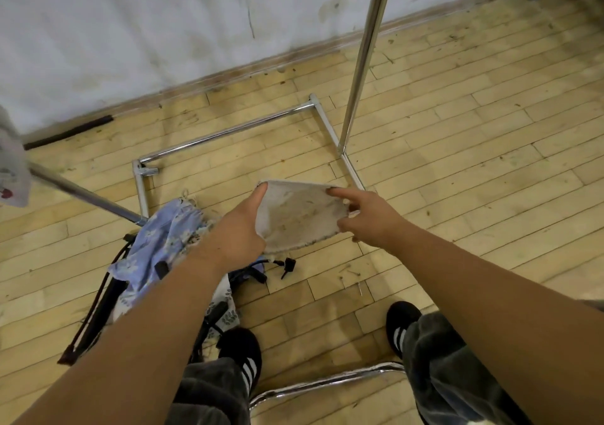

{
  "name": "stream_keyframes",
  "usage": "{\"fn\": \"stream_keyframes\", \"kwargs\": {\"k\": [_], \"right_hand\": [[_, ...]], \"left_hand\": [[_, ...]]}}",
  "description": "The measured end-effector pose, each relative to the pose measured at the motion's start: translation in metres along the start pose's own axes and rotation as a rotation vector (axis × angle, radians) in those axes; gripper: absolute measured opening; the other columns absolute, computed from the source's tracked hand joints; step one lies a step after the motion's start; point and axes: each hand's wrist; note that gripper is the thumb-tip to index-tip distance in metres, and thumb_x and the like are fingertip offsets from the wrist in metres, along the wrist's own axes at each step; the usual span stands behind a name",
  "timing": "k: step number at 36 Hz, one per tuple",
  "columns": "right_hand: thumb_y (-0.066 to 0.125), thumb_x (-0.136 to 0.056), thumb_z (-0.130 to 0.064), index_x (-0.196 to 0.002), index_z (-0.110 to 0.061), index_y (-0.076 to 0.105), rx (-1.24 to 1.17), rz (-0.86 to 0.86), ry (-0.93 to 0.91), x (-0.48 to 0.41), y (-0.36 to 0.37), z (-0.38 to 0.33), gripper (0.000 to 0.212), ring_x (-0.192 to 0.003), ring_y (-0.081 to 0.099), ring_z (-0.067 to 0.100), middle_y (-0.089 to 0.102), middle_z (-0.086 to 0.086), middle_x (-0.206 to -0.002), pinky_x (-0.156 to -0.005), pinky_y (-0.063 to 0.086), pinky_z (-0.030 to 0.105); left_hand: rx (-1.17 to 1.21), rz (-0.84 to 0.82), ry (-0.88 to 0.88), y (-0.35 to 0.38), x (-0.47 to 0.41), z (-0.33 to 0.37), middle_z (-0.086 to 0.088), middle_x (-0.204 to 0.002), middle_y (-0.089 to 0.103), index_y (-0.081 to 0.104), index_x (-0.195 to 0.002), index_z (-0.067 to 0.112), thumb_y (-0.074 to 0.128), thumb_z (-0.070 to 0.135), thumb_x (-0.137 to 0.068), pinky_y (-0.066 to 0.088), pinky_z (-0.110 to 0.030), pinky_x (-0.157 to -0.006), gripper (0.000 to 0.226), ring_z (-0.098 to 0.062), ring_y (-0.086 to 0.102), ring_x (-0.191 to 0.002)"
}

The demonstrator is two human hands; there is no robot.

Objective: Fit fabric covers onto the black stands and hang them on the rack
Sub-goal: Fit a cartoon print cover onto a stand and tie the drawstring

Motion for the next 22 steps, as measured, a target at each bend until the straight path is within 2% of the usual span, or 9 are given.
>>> {"fn": "stream_keyframes", "kwargs": {"k": [2, 4, 6, 8, 11, 16, 19, 21, 22], "right_hand": [[0.062, -0.09, 0.006, -0.129, -0.03, 0.069, -0.057, 0.0, 0.048, -0.006, 0.005, 0.014, 0.053, -0.086, 0.07, 0.022, 0.063, -0.005, -0.107, -0.063, 0.062, 0.035], [0.055, -0.092, 0.009, -0.113, -0.024, 0.074, -0.059, -0.001, 0.107, -0.012, 0.011, 0.03, 0.043, -0.085, 0.07, 0.021, 0.069, 0.0, -0.107, -0.068, 0.062, 0.039], [0.051, -0.094, 0.006, -0.102, -0.021, 0.074, -0.015, 0.013, 0.15, -0.019, 0.018, 0.046, 0.036, -0.085, 0.072, 0.018, 0.073, 0.001, -0.103, -0.068, 0.062, 0.036], [0.053, -0.096, 0.001, -0.094, -0.021, 0.073, 0.029, 0.049, 0.191, -0.027, 0.025, 0.065, 0.03, -0.082, 0.072, 0.015, 0.074, 0.0, -0.1, -0.061, 0.061, 0.027], [0.061, -0.095, -0.003, -0.087, -0.024, 0.069, 0.056, 0.087, 0.28, -0.039, 0.037, 0.099, 0.024, -0.084, 0.071, 0.016, 0.072, 0.0, -0.098, -0.059, 0.057, 0.025], [0.063, -0.09, -0.004, -0.083, -0.026, 0.066, 0.072, 0.145, 0.459, -0.05, 0.06, 0.153, 0.023, -0.084, 0.071, 0.019, 0.069, 0.004, -0.1, -0.057, 0.055, 0.026], [0.067, -0.09, -0.009, -0.088, -0.023, 0.067, 0.097, 0.138, 0.542, -0.056, 0.076, 0.18, 0.014, -0.081, 0.07, 0.019, 0.07, 0.005, -0.098, -0.065, 0.059, 0.029], [0.07, -0.092, -0.015, -0.091, -0.023, 0.067, 0.127, 0.116, 0.575, -0.06, 0.088, 0.197, 0.009, -0.085, 0.068, 0.018, 0.068, 0.002, -0.1, -0.071, 0.059, 0.03], [0.07, -0.092, -0.016, -0.092, -0.023, 0.066, 0.14, 0.105, 0.585, -0.06, 0.093, 0.203, 0.008, -0.087, 0.066, 0.017, 0.066, 0.0, -0.101, -0.073, 0.056, 0.03]], "left_hand": [[0.017, -0.016, -0.026, 0.012, -0.015, -0.014, -0.019, -0.096, 0.065, -0.003, -0.163, 0.034, 0.059, -0.003, -0.089, 0.042, -0.024, -0.043, 0.104, -0.016, 0.054, -0.057], [0.031, -0.055, -0.058, 0.023, -0.029, -0.025, -0.009, -0.084, 0.061, -0.007, -0.162, 0.036, 0.059, -0.001, -0.091, 0.05, -0.041, -0.056, 0.104, -0.029, 0.06, -0.067], [0.047, -0.078, -0.065, 0.032, -0.039, -0.029, -0.015, -0.103, 0.063, -0.007, -0.162, 0.035, 0.06, 0.001, -0.093, 0.046, -0.037, -0.056, 0.101, -0.033, 0.06, -0.071], [0.1, -0.097, -0.071, 0.039, -0.047, -0.03, -0.019, -0.124, 0.061, -0.005, -0.163, 0.031, 0.059, 0.002, -0.096, 0.041, -0.018, -0.049, 0.097, -0.026, 0.056, -0.069], [0.141, -0.116, -0.106, 0.053, -0.06, -0.034, -0.003, -0.094, 0.059, -0.003, -0.163, 0.031, 0.059, 0.001, -0.098, 0.036, -0.018, -0.043, 0.095, -0.018, 0.051, -0.059], [0.157, -0.135, -0.186, 0.077, -0.082, -0.049, 0.0, -0.121, 0.06, -0.005, -0.162, 0.039, 0.056, 0.0, -0.096, 0.034, -0.014, -0.038, 0.097, -0.012, 0.049, -0.057], [0.18, -0.162, -0.196, 0.088, -0.092, -0.06, -0.005, -0.134, 0.058, -0.005, -0.161, 0.04, 0.059, 0.005, -0.097, 0.043, -0.02, -0.051, 0.098, -0.023, 0.063, -0.08], [0.179, -0.175, -0.205, 0.094, -0.098, -0.065, -0.006, -0.152, 0.047, -0.004, -0.161, 0.041, 0.06, 0.006, -0.097, 0.056, -0.039, -0.074, 0.097, -0.036, 0.061, -0.112], [0.174, -0.183, -0.212, 0.096, -0.101, -0.068, -0.005, -0.156, 0.042, -0.004, -0.161, 0.04, 0.059, 0.006, -0.098, 0.054, -0.046, -0.081, 0.096, -0.04, 0.058, -0.118]]}}
Point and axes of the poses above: each hand's wrist, its own x-axis away from the middle knuckle, its own y-axis out of the palm, z = x × y
